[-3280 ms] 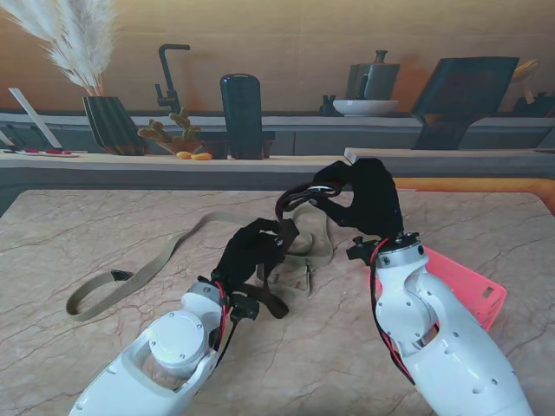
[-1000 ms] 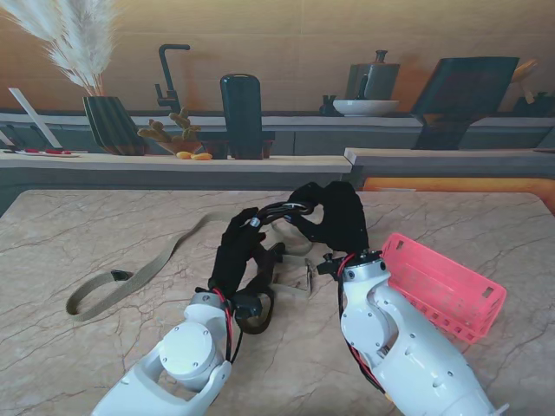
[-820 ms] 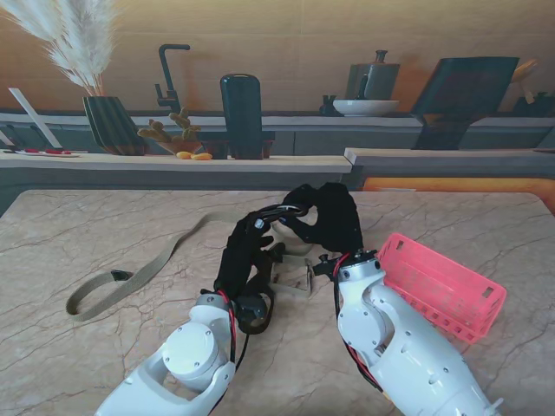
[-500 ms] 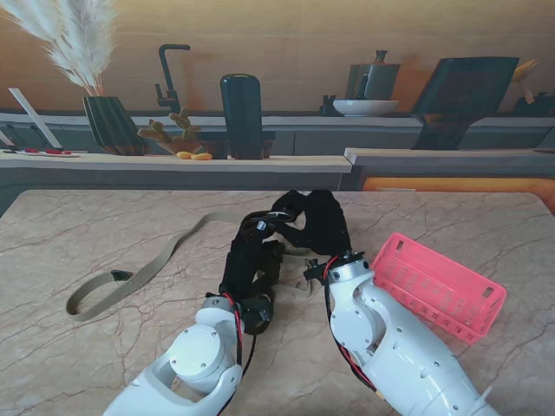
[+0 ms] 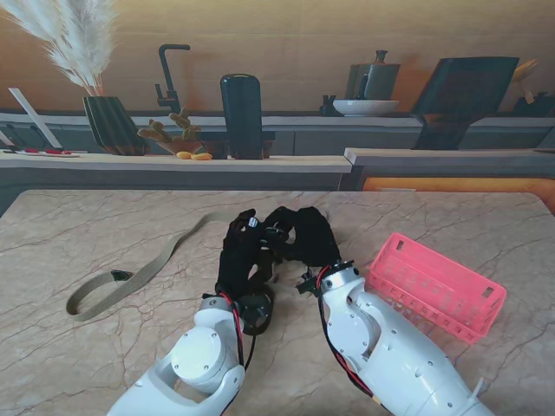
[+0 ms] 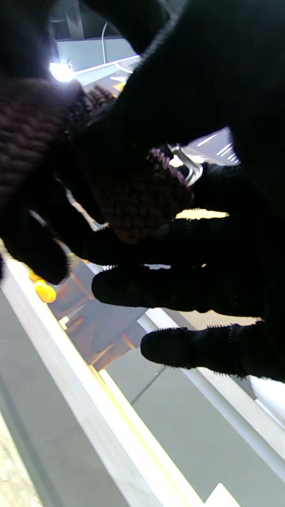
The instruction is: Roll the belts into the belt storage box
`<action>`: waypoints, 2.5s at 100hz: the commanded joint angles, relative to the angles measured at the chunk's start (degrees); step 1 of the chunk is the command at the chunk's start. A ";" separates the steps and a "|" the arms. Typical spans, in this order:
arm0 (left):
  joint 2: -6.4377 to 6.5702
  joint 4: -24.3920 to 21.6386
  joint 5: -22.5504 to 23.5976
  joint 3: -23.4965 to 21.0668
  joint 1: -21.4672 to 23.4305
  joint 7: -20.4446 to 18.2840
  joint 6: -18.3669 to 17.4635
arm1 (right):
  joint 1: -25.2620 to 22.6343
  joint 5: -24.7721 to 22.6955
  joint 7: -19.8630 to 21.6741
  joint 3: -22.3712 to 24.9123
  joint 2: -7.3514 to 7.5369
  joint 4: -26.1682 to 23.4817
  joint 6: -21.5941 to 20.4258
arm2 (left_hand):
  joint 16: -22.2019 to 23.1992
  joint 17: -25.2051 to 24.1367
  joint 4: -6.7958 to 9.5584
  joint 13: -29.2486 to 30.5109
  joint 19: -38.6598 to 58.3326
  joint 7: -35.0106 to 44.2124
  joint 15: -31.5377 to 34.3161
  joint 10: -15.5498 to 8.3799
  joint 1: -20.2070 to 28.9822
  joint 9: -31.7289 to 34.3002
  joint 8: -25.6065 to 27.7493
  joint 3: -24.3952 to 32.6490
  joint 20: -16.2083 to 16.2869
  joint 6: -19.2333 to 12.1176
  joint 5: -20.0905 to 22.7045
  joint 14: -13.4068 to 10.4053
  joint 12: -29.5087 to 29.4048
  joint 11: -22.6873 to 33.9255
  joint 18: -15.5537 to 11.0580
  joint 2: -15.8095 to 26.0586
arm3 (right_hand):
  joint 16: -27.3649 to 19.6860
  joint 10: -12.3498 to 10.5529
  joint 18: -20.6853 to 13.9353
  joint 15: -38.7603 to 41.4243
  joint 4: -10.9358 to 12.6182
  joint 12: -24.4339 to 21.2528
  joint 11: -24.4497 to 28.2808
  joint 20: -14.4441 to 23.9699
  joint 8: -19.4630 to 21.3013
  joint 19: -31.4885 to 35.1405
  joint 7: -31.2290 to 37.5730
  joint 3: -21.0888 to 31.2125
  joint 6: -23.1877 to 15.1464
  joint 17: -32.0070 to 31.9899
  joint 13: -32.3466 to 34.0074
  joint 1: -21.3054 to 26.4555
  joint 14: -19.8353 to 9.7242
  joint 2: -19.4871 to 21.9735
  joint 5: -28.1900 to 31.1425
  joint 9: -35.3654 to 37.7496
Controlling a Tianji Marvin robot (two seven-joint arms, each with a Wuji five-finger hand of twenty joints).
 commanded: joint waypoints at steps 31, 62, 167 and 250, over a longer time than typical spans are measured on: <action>-1.73 -0.69 0.66 0.87 -1.34 2.14 3.15 | 0.61 -0.57 1.90 -2.80 -0.54 2.10 -2.77 | -0.08 5.32 0.64 6.62 6.38 11.24 6.25 -3.84 11.47 7.13 2.74 22.46 2.26 -1.42 2.29 -2.83 0.90 6.55 -3.91 2.43 | -0.70 -1.28 0.11 -0.30 3.49 0.08 0.48 -0.98 0.57 1.39 6.57 3.19 -8.98 -0.56 -1.48 2.84 -1.62 3.94 4.64 1.07; -1.62 -1.62 3.15 0.45 -1.28 3.16 2.17 | -1.37 -2.89 6.71 -0.10 1.78 -0.77 -2.10 | -0.16 6.05 -0.85 8.62 7.83 23.33 7.50 -5.23 35.94 14.92 3.06 7.45 2.69 -5.51 6.91 -2.82 4.81 6.46 -2.14 7.13 | -0.90 2.02 0.26 -2.89 3.08 3.15 -0.87 -0.63 3.72 0.62 1.30 2.18 -4.06 -1.27 -5.43 2.15 0.01 3.23 -3.11 -7.38; 4.32 -0.23 1.42 -2.26 -3.23 -20.73 10.40 | -13.70 -20.06 3.88 20.25 6.73 -14.50 -8.24 | 24.90 39.43 -0.48 46.07 54.60 12.74 65.40 -7.30 2.32 33.90 7.31 34.08 7.15 -3.47 19.00 -6.37 37.93 41.37 6.56 -13.70 | -1.40 3.77 -3.23 -7.27 8.84 4.35 -3.73 3.41 20.67 -3.66 -15.21 2.94 -5.00 -0.69 -11.45 -6.39 -0.40 6.73 -15.43 -25.52; 7.07 6.49 -0.74 0.71 -8.18 -37.42 9.22 | -5.91 -19.59 16.26 14.00 8.56 -8.96 -14.67 | 22.51 46.84 -4.60 46.10 62.19 -6.98 72.84 -1.47 -18.38 26.33 -7.93 31.52 1.90 -0.77 7.73 -11.41 33.52 31.12 4.65 -23.34 | -4.21 2.63 -3.83 -13.80 7.40 3.32 -8.64 4.42 17.49 -7.23 -18.35 4.12 -2.77 -2.88 -14.51 -10.50 -1.19 1.94 -20.92 -29.91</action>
